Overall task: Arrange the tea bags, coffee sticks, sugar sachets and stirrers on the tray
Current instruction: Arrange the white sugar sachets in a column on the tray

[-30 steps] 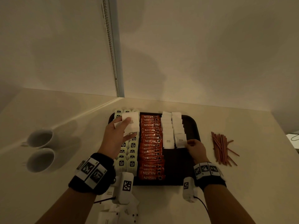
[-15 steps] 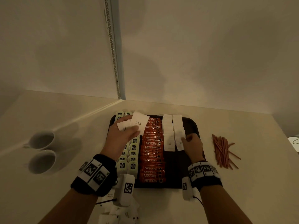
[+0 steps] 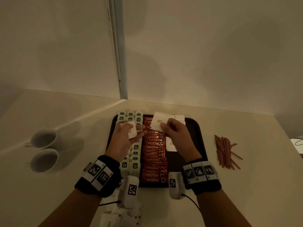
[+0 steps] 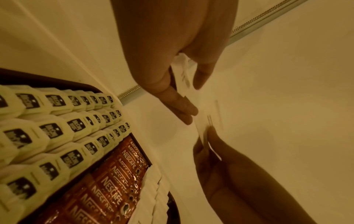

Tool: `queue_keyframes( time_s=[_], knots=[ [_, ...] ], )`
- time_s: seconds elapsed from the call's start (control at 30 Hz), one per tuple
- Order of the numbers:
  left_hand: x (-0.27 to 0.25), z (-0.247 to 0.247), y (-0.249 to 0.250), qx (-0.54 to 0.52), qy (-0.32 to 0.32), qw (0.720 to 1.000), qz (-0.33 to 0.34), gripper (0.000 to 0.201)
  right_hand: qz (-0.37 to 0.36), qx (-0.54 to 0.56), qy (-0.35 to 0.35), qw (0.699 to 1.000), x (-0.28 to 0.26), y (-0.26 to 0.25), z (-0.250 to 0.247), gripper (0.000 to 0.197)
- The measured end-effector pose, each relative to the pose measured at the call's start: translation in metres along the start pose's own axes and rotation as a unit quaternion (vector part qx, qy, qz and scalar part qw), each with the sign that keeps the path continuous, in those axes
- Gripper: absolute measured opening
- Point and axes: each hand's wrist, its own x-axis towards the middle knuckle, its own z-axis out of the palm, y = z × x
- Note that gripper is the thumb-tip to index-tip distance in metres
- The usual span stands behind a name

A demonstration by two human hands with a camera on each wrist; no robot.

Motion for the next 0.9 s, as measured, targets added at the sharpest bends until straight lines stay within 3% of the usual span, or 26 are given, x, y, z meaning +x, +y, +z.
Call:
queue_keyframes(
  time_s=[0.1, 0.3, 0.47, 0.77, 0.9],
  knots=[
    [0.001, -0.004, 0.002, -0.016, 0.002, 1.0, 0.001, 0.014, 0.026, -0.032, 0.057, 0.998, 0.003, 0.017, -0.025, 0.016],
    [0.003, -0.003, 0.0, 0.076, -0.013, 0.996, 0.049, 0.015, 0.113, -0.197, 0.106, 0.968, -0.004, 0.072, -0.059, 0.023],
    [-0.001, 0.0, 0.0, 0.066, -0.004, 0.995, 0.072, 0.015, 0.181, -0.207, 0.116, 0.955, -0.013, 0.101, -0.063, 0.015],
    [0.001, -0.005, 0.0, 0.097, 0.004, 0.993, 0.067, 0.025, 0.184, -0.282, 0.159, 0.928, -0.003, 0.112, -0.054, 0.02],
    [0.002, -0.005, 0.003, 0.118, 0.012, 0.991, 0.067, 0.018, 0.167, -0.326, 0.155, 0.918, -0.004, 0.108, -0.049, 0.02]
  ],
)
